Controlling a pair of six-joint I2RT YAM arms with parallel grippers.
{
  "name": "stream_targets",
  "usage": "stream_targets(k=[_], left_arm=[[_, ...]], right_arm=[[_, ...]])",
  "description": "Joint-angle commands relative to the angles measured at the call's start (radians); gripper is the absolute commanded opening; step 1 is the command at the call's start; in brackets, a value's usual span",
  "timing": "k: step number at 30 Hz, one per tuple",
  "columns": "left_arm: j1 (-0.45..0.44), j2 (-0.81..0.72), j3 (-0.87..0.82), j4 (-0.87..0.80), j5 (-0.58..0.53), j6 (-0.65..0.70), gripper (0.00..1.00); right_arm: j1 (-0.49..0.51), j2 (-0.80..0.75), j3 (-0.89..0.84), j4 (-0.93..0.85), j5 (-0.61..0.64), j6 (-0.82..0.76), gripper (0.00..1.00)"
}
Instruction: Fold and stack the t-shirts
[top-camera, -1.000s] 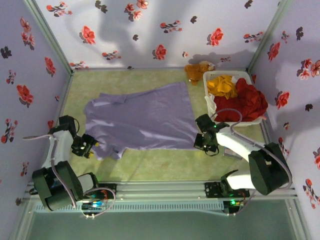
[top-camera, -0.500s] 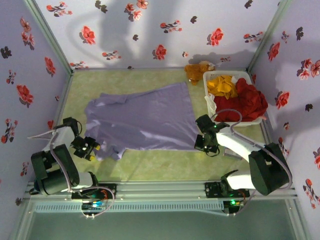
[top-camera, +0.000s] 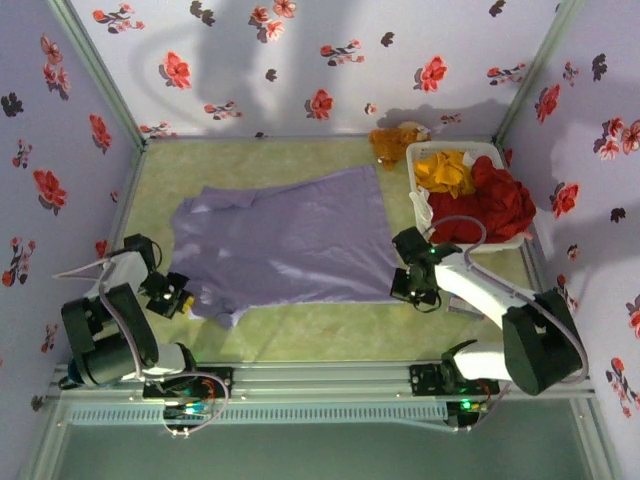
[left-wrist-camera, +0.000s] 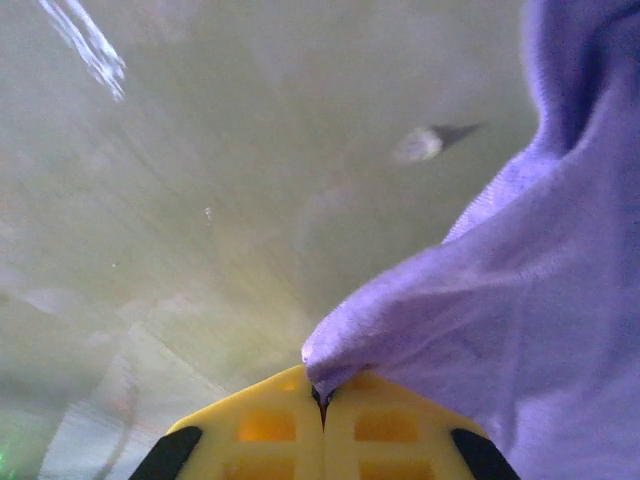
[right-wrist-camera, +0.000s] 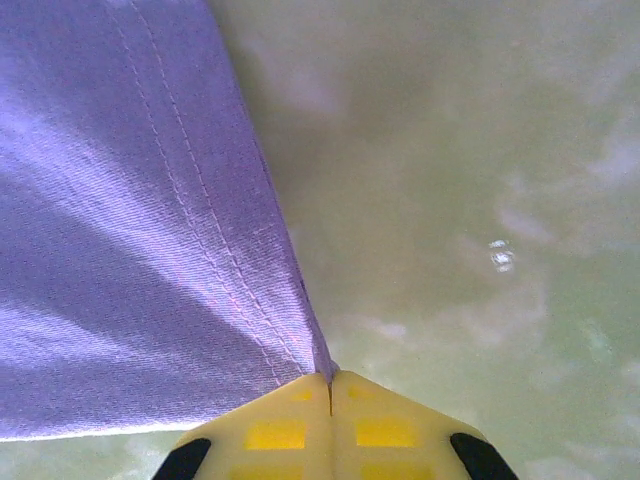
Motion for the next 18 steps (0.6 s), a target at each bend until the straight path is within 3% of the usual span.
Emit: stream_targets(k=[1, 6, 12, 18], left_arm=[[0.032, -0.084, 0.033, -0.058, -0.027, 0.006, 0.0], [0.033, -0.135, 0.03, -0.151, -0.126, 0.005, 0.0], [0.035, -0.155, 0.02, -0.137, -0.107, -0.027, 0.0], [0.033, -0.073, 0.088, -0.139, -0.081, 0.074, 0.0]], right_arm=[[-0.004, -0.075, -0.022, -0.111, 0.016, 0.017, 0.0], [0.016, -0.114, -0.066, -0.107, -0.054, 0.058, 0.0], [0.044, -0.124, -0.059, -0.141, -0.067, 0.069, 0.0], [0.046, -0.074, 0.062, -0.194, -0.03, 0.014, 0.0]])
